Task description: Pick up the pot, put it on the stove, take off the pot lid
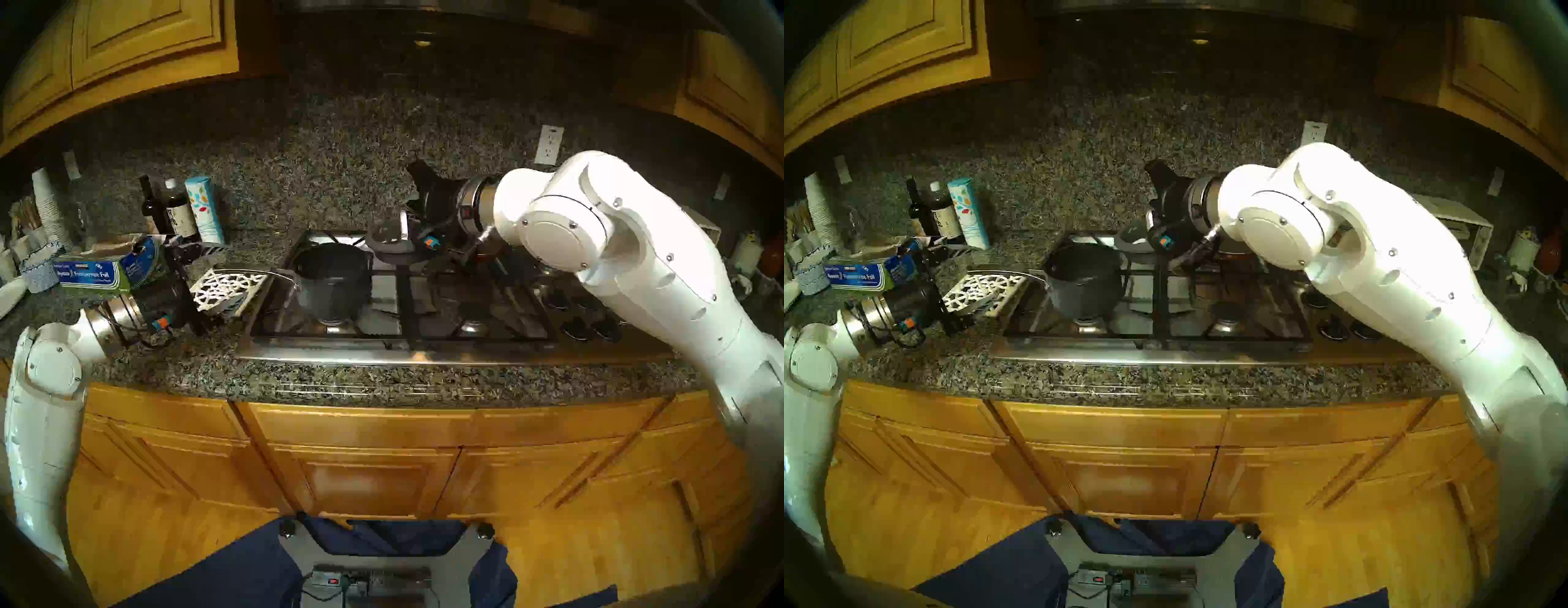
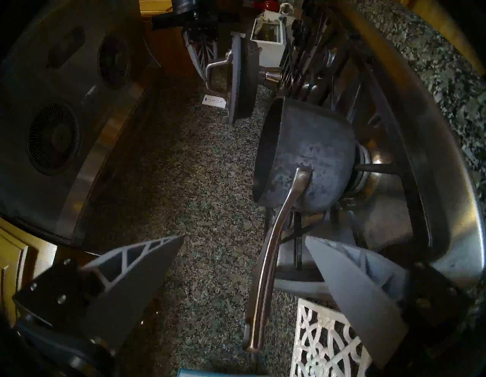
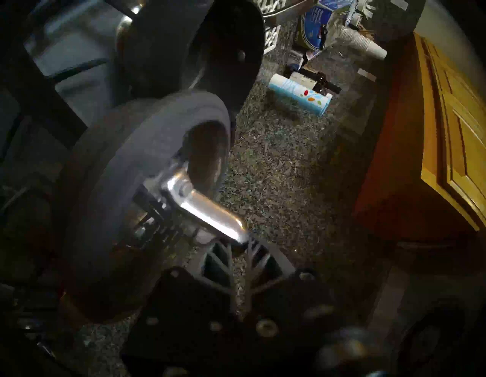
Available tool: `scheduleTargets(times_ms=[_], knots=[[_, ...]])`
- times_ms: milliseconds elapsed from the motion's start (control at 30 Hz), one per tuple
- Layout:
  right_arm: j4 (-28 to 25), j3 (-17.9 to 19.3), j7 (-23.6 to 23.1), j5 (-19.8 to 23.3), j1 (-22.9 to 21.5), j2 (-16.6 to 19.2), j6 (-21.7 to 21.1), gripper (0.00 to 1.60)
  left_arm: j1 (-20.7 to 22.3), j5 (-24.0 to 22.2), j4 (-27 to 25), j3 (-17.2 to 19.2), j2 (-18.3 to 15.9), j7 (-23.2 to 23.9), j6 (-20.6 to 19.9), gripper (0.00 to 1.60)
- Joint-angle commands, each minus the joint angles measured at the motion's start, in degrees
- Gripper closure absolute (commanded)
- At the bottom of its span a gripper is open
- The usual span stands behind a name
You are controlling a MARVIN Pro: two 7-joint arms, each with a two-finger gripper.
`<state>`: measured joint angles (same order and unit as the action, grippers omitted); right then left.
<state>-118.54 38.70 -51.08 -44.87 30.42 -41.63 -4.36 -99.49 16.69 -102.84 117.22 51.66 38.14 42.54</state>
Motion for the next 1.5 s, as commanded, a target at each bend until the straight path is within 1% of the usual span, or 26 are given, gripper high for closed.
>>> scheduleTargets(times_ms=[0,67,100,433,467,500,533,600,667,767,800,900,1000,1033,1133,1167,1200,1267,1367,1400,1467], knots=[[-4.12,4.03,0.49,0.38,0.51,5.92,-2.95,1.60,1.22,-0.80,-0.97,1.10,-0.25,-0.71,-0.08,0.00],[-4.52,4.20,0.47,0.49,0.75,6.47,-3.16,1.60,1.22,-0.81,-0.97,1.10,-0.25,-0.71,-0.08,0.00],[-5.34,4.62,0.36,0.67,1.15,7.64,-3.74,1.60,1.22,-0.81,-0.97,1.10,-0.25,-0.71,-0.08,0.00],[-9.08,6.54,1.39,2.12,4.27,14.26,-6.07,1.60,1.22,-0.82,-0.97,1.11,-0.25,-0.70,-0.09,0.00],[-9.08,6.54,1.39,2.12,4.27,14.26,-6.07,1.60,1.22,-0.82,-0.97,1.11,-0.25,-0.70,-0.09,0.00],[-9.73,6.92,1.91,2.28,5.08,15.83,-6.67,1.60,1.22,-0.81,-0.97,1.11,-0.25,-0.70,-0.08,0.00],[-9.97,7.11,2.17,2.38,5.57,16.63,-7.01,1.60,1.22,-0.81,-0.97,1.11,-0.25,-0.70,-0.08,0.00],[-10.05,7.55,2.31,2.25,6.26,16.94,-7.16,1.60,1.22,-0.81,-0.97,1.11,-0.25,-0.70,-0.08,0.00],[-10.67,7.72,4.06,2.66,7.51,18.99,-7.85,1.60,1.22,-0.82,-0.97,1.11,-0.25,-0.69,-0.09,0.00],[-11.06,7.83,6.63,2.44,9.21,20.39,-8.79,1.60,1.22,-0.83,-0.98,1.12,-0.24,-0.69,-0.09,0.00],[-11.06,7.83,6.63,2.44,9.21,20.39,-8.79,1.60,1.22,-0.83,-0.98,1.12,-0.24,-0.69,-0.09,0.00],[-11.30,8.18,8.44,1.45,11.39,21.10,-10.37,1.60,1.22,-0.82,-0.97,1.11,-0.24,-0.69,-0.09,0.00],[-11.28,8.23,11.35,0.52,13.65,21.81,-12.24,1.60,1.22,-0.80,-0.97,1.11,-0.25,-0.69,-0.08,0.00],[-11.33,8.50,10.73,-0.03,14.17,21.60,-12.58,1.60,1.22,-0.81,-0.97,1.11,-0.25,-0.69,-0.08,0.00],[-10.99,7.82,14.11,-1.16,16.22,22.28,-13.55,1.60,1.22,-0.82,-0.97,1.11,-0.24,-0.69,-0.08,0.00],[-10.90,7.97,13.32,-1.89,16.68,21.80,-13.79,1.60,1.22,-0.82,-0.97,1.11,-0.24,-0.69,-0.08,0.00],[-10.78,7.68,15.22,-2.01,17.29,22.12,-14.21,1.60,1.22,-0.82,-0.97,1.11,-0.24,-0.69,-0.09,0.00],[-10.55,7.70,15.64,-3.01,18.26,21.82,-14.67,1.60,1.22,-0.83,-0.98,1.12,-0.24,-0.68,-0.09,0.00],[-9.84,7.32,18.56,-3.85,19.95,21.91,-15.41,1.60,1.22,-0.83,-0.98,1.12,-0.24,-0.68,-0.09,0.00],[-9.69,7.56,17.81,-4.34,20.30,21.51,-15.53,1.60,1.22,-0.83,-0.98,1.12,-0.24,-0.68,-0.09,0.00],[-8.96,7.10,21.29,-4.43,21.30,21.86,-15.77,1.60,1.22,-0.84,-0.98,1.12,-0.24,-0.68,-0.09,0.00]])
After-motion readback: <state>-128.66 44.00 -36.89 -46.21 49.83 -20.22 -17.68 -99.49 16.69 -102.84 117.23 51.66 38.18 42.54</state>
